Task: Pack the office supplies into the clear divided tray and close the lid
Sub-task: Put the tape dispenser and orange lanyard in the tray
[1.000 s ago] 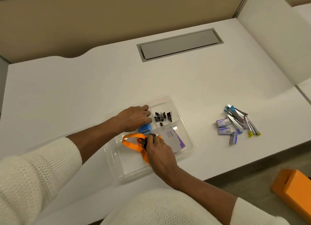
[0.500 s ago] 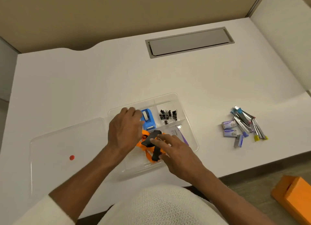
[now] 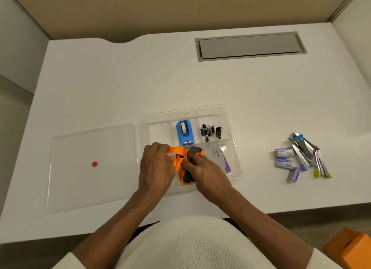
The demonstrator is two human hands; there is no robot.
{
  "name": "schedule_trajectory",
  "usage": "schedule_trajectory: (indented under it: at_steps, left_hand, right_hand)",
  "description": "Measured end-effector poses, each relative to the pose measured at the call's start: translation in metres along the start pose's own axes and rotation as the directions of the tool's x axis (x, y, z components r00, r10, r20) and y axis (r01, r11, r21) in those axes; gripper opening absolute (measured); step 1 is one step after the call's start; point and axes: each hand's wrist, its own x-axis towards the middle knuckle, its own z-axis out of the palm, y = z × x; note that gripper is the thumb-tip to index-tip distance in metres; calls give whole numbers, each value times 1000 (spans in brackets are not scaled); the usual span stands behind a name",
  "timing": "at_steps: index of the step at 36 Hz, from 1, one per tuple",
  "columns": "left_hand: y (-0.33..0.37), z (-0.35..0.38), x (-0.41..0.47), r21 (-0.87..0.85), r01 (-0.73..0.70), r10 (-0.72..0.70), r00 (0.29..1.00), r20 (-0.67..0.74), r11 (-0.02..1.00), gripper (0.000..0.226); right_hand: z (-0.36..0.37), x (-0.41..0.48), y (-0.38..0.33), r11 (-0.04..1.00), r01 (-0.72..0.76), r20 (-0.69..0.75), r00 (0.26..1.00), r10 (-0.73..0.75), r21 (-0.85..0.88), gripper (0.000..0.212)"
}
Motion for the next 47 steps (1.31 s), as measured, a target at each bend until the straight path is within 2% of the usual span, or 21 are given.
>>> schedule_trajectory:
  at_steps: [3, 6, 10, 12, 15, 17, 22, 27, 33, 37, 40, 43, 47]
  left_hand:
    - [0, 4, -2, 10, 22, -22, 1000, -22, 1000, 35]
    - [-4, 8, -3, -24, 58, -58, 998, 18, 998, 42]
    - [0, 10, 1, -114, 100, -95, 994, 53, 988, 37]
    - [3, 12, 2, -151, 116, -114, 993, 19, 982, 29]
    - [6, 13, 1, -153, 95, -101, 994, -33, 984, 14]
    - [8, 14, 0, -182, 82, -90, 995, -38, 980, 13]
    - [13, 22, -5, -139, 55, -64, 996, -60, 989, 17]
    - [18, 26, -5, -238, 184, -205, 976, -69, 954, 26]
    - [24, 25, -2, -277, 172, -218, 965, -143, 945, 24]
    - [25, 21, -1, -128, 91, -114, 976, -186, 988, 20]
    - [31, 20, -1, -60, 35, -43, 987, -154, 998, 19]
    - [44, 19, -3, -99, 30, -43, 990, -135, 995, 20]
    - [55, 20, -4, -66, 60, -64, 997, -54, 996, 28]
  right_hand:
    - [-2, -9, 2, 999, -10, -64, 998, 13, 52, 51]
    - [-3, -19, 6, 994, -20, -127, 991, 34, 111, 68]
    - [-3, -28, 12, 990, -20, -171, 984, 44, 140, 76]
    - [-4, -29, 16, 993, 30, -153, 988, -12, 117, 71]
    - [-5, -25, 20, 984, 178, -60, 982, -177, 13, 48]
    - [-3, -20, 21, 969, 240, 2, 971, -240, -61, 39]
    - [2, -11, 23, 949, 281, 74, 959, -272, -145, 37]
    - [5, -8, 25, 942, 295, 88, 955, -284, -159, 37]
    - [11, -14, 29, 942, 289, 63, 957, -283, -172, 40]
    - [9, -17, 29, 943, 291, -20, 954, -298, -162, 40]
    - [10, -19, 29, 949, 276, -128, 947, -296, -152, 42]
    - [16, -27, 33, 961, 258, -203, 940, -274, -99, 32]
    - [25, -37, 44, 946, 291, -225, 921, -317, -142, 26]
